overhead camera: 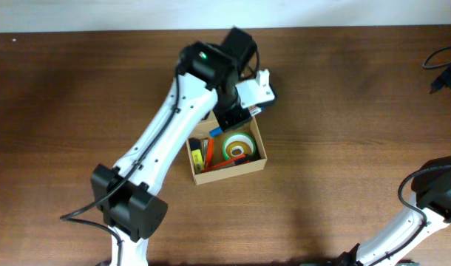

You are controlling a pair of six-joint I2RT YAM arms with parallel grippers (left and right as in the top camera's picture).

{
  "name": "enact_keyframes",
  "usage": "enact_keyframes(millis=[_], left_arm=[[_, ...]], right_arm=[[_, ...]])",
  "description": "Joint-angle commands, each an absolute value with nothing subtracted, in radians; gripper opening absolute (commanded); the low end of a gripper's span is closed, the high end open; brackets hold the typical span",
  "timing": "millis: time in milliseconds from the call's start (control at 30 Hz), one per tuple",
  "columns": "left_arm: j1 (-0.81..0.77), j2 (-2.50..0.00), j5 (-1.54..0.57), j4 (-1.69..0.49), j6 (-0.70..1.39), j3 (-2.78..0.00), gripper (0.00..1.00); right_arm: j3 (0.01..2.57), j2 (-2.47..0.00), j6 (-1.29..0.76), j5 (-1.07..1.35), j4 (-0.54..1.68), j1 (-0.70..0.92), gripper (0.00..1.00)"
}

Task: Pack container
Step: 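Carry the blue marker with the left gripper over the box, then lower the marker into the box beside the box cutter and release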

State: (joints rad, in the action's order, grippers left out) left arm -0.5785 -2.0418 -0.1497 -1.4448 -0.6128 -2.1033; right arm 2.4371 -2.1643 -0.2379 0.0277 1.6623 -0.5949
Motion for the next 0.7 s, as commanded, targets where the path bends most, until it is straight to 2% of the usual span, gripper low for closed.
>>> enact_keyframes(millis=[0, 233, 667], left_arm=[[-0.579, -1.987, -0.016, -1.376, -0.599, -1.952, 0.02], [-0.58, -1.983, 0.001, -1.275, -0.599, -1.779, 0.02], [-0.597, -1.983, -0.005, -1.291, -0.588, -1.764, 0.02]], right_arm=[[2.434, -2.136, -0.24, 0.022, 1.661, -0.596, 0.99], [2.434, -2.136, -0.24, 0.022, 1.661, -0.596, 0.99], [2.434, -2.136, -0.24, 0.022, 1.661, -0.596, 1.0]])
